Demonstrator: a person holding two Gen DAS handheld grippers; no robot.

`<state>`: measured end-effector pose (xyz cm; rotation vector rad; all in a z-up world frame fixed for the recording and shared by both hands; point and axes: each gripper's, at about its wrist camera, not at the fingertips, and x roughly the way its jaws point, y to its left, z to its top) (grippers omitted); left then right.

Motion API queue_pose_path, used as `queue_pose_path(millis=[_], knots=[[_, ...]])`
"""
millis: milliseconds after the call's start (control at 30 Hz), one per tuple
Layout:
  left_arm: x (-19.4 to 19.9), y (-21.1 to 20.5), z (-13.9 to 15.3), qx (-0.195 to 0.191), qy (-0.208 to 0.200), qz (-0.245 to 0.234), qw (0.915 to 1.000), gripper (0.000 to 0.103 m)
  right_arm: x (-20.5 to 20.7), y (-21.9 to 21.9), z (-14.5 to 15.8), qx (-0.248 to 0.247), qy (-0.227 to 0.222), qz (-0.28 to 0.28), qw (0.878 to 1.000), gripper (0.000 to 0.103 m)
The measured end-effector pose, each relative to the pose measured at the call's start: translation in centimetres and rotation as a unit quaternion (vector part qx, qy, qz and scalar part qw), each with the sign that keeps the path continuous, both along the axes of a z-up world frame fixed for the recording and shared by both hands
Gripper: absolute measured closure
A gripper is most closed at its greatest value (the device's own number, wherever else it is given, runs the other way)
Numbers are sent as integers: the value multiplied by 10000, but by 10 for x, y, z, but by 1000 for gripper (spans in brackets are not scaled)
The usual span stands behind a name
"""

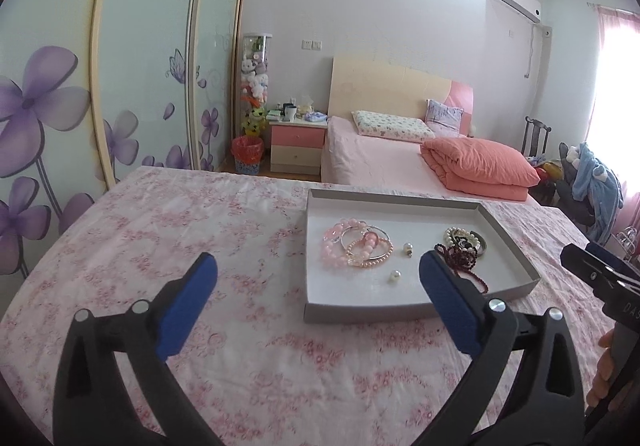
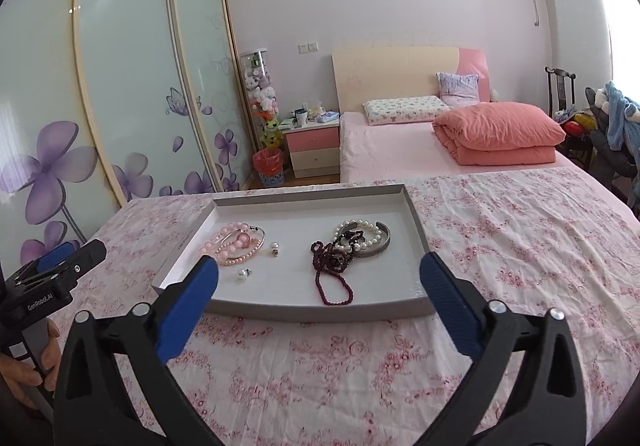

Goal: Organize jewelry

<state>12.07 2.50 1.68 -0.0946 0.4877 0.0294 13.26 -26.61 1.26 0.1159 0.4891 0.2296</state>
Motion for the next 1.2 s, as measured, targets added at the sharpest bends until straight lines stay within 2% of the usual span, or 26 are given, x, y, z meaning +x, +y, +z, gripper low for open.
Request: queue_pose_path(millis=[233,367,933,1200], knots=[[-31,-9,2,355,-282,-12,9990,4,-27,10,4,-311,-200,47,9993,2],[-44,-12,2,414,-334,-39,9986,4,-39,14,4,-364,-274,95,9989,2],[-70,-15,-8,234,-182,-108,9995,4,-59,3,-12,-134,-33,-72,9999,2],[-75,-20,-7,304,-227,-116,9992,4,-61,3,-13,-131,-49,-86,9999,2]])
